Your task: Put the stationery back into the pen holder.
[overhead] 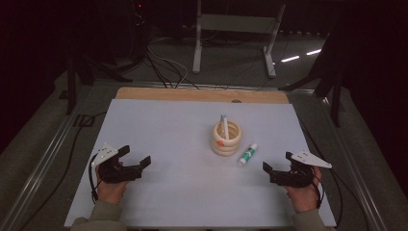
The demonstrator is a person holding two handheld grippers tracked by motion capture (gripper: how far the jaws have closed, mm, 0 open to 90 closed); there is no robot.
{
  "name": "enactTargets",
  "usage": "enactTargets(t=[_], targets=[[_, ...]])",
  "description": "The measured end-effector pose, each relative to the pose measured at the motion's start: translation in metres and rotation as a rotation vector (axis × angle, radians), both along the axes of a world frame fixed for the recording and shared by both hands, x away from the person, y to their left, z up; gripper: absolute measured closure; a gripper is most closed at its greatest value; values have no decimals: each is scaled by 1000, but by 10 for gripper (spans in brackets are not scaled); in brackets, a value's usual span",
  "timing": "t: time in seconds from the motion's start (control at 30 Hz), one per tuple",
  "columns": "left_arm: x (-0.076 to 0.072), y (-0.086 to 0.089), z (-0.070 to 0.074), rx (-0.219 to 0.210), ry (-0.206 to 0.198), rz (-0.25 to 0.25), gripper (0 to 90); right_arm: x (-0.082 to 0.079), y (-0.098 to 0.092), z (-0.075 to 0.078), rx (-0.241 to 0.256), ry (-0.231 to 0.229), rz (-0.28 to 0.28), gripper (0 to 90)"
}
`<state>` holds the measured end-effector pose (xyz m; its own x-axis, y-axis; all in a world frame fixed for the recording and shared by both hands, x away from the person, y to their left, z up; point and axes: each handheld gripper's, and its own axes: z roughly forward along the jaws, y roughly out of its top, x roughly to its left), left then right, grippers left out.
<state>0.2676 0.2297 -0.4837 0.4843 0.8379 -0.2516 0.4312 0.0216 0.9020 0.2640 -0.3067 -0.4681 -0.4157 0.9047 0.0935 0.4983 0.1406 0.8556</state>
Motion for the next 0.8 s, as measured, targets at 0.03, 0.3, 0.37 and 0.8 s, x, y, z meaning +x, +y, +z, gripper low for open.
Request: enactTargets(t=[0.03,0.3,0.37,0.8], targets=[[-1,0,0,5,-9,16,6,3,1,3,-5,10,-5,0],[0,3,-4,5,6,24,5,28,12,31,-24,94,-20,0],[0,2,-5,13,6,26,5,35,17,37,-40,112,-22,0],[1,2,-7,18,0,42,6,75,38,31,-85,247,-88,0]])
